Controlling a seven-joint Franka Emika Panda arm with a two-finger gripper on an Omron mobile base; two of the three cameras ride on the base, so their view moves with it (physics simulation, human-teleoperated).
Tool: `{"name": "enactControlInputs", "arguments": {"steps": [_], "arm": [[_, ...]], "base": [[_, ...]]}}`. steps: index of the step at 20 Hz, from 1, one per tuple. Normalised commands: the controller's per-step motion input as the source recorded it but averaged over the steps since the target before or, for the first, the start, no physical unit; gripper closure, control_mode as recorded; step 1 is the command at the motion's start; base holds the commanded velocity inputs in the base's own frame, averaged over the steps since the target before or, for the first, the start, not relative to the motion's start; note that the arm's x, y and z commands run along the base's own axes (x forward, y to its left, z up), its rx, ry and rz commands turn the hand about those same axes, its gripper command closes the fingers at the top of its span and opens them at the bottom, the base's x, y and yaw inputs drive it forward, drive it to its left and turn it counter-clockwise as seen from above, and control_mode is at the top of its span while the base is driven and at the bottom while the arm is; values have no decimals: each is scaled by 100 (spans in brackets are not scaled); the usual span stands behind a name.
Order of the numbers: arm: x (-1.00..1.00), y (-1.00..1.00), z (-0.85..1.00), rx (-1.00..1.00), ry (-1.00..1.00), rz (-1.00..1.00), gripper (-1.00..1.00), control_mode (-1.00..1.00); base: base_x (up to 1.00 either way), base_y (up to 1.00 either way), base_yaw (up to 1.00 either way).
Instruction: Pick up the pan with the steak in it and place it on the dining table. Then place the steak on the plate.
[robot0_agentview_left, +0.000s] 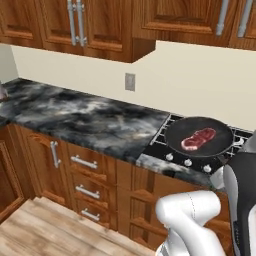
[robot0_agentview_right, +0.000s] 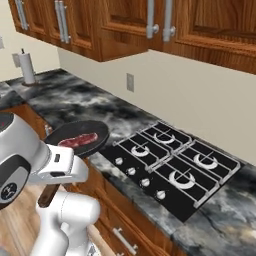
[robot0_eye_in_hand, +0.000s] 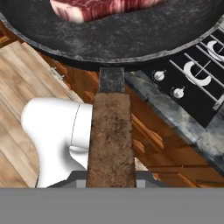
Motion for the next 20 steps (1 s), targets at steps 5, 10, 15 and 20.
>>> {"name": "enactControlInputs", "arguments": {"steps": [5, 10, 15, 20], "arm": [[0, 0, 0, 0, 0, 0, 100, 100], [0, 0, 0, 0, 0, 0, 100, 100], [0, 0, 0, 0, 0, 0, 100, 100], [0, 0, 0, 0, 0, 0, 100, 100]], "base": [[-74, 4, 6], [-26, 35, 14], [-17, 26, 43], [-11, 7, 49]]}}
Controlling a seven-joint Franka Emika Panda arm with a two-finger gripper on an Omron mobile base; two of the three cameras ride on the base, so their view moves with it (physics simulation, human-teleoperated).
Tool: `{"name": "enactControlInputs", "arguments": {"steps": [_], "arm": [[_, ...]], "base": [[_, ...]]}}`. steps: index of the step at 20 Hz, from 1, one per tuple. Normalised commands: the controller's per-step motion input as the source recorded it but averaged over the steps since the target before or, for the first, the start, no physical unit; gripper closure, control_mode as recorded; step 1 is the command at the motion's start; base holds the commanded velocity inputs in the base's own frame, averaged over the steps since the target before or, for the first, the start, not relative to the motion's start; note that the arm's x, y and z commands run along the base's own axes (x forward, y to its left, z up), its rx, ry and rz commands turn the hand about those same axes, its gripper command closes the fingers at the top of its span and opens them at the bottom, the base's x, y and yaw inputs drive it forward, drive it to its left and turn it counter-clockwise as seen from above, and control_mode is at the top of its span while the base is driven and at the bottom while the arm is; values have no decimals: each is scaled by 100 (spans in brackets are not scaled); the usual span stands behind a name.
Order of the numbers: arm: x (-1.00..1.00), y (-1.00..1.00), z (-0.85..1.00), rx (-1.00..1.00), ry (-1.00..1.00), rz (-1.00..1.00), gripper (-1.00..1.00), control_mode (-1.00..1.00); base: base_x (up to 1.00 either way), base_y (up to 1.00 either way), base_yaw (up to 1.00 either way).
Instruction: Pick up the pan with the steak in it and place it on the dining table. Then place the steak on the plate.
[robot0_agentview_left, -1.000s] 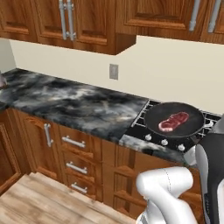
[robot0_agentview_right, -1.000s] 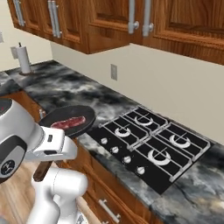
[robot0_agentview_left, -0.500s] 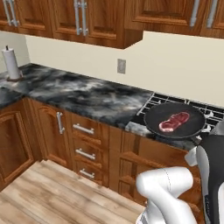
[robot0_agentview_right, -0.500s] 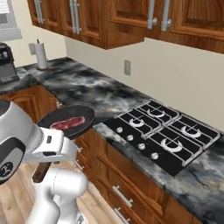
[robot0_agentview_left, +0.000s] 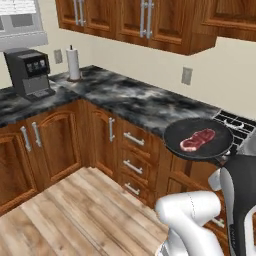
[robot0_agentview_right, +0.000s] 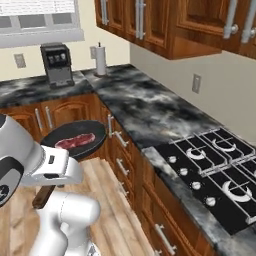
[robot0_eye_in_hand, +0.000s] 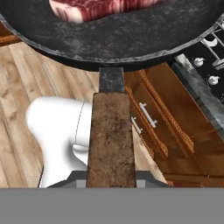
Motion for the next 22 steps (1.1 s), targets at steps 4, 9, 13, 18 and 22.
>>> {"name": "enactControlInputs", "arguments": {"steps": [4, 9, 13, 18, 22], "arm": [[0, 0, 0, 0, 0, 0, 100, 100], [0, 0, 0, 0, 0, 0, 100, 100], [0, 0, 0, 0, 0, 0, 100, 100], [0, 0, 0, 0, 0, 0, 100, 100], [0, 0, 0, 0, 0, 0, 100, 100]], "base": [[-9, 4, 49], [-8, 1, 50], [-4, 0, 50], [-3, 0, 50], [-3, 0, 50]]}}
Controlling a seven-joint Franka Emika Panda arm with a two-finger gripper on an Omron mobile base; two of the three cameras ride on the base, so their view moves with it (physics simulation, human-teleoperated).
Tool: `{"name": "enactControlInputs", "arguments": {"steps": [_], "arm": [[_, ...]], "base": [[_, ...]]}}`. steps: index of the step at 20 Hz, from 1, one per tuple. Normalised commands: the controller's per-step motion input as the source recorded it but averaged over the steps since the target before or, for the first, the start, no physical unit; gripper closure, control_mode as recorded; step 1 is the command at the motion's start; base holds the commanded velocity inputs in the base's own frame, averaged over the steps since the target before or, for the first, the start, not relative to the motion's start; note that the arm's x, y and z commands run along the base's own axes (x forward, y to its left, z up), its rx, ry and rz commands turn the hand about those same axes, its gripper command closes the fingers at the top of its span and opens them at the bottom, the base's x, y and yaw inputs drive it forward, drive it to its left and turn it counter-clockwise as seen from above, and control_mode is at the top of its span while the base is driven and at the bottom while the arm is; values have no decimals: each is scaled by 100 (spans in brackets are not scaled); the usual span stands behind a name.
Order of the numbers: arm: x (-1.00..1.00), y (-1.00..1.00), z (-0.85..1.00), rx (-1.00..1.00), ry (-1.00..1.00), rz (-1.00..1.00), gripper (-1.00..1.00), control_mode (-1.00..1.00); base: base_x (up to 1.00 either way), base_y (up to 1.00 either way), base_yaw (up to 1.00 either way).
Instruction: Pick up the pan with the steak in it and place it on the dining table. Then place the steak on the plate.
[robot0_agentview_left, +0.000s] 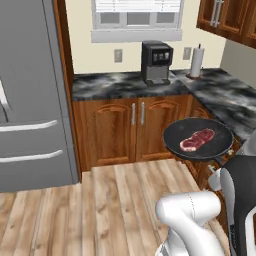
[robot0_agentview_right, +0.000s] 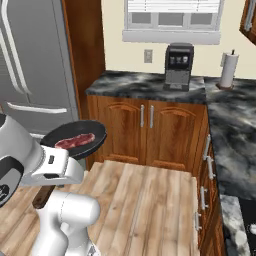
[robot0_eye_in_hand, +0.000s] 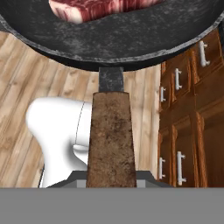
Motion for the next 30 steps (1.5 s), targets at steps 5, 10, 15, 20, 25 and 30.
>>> {"name": "enactControlInputs", "arguments": {"steps": [5, 10, 15, 20, 25, 30], "arm": [[0, 0, 0, 0, 0, 0, 100, 100], [0, 0, 0, 0, 0, 0, 100, 100], [0, 0, 0, 0, 0, 0, 100, 100], [0, 0, 0, 0, 0, 0, 100, 100], [0, 0, 0, 0, 0, 0, 100, 100], [0, 0, 0, 0, 0, 0, 100, 100]], "base": [[-2, 0, 50], [-3, 0, 50], [-7, 6, 48], [-13, 28, 43], [-15, 33, 42], [-15, 41, 39]]}}
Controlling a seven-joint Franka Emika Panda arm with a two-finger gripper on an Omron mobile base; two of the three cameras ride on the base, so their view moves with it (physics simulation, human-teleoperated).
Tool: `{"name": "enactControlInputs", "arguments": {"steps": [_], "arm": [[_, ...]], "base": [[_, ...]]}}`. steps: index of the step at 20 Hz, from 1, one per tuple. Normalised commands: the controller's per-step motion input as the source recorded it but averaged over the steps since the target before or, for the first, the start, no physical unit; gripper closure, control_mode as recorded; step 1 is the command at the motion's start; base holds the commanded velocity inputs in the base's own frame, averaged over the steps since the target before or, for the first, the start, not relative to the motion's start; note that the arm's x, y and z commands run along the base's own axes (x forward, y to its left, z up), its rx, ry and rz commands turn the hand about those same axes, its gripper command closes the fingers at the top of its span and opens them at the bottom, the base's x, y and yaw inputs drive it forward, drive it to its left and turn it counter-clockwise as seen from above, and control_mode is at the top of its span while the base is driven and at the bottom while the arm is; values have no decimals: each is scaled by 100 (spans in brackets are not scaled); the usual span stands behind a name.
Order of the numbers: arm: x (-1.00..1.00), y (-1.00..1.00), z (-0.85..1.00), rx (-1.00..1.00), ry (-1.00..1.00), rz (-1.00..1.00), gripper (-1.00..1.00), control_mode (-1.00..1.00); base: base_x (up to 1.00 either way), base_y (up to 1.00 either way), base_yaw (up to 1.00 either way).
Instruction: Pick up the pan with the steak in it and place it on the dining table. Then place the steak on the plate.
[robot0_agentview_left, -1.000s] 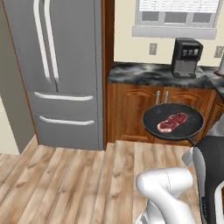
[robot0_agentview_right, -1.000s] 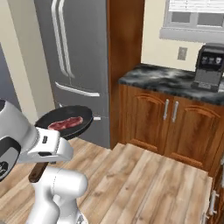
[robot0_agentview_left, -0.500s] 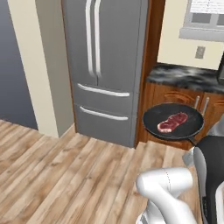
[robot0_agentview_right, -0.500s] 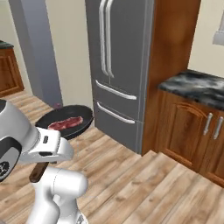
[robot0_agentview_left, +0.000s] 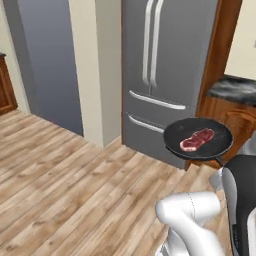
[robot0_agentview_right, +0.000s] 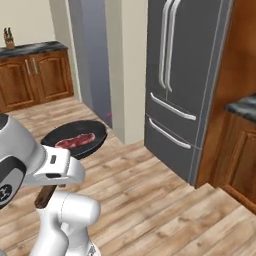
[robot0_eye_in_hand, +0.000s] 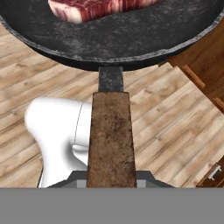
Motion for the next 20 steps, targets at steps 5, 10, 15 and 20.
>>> {"name": "enactControlInputs", "arguments": {"steps": [5, 10, 15, 20], "arm": [[0, 0, 0, 0, 0, 0, 100, 100], [0, 0, 0, 0, 0, 0, 100, 100], [0, 0, 0, 0, 0, 0, 100, 100], [0, 0, 0, 0, 0, 0, 100, 100]], "base": [[-15, 52, 34], [-12, 57, 31], [-9, 57, 31], [-9, 57, 31]]}}
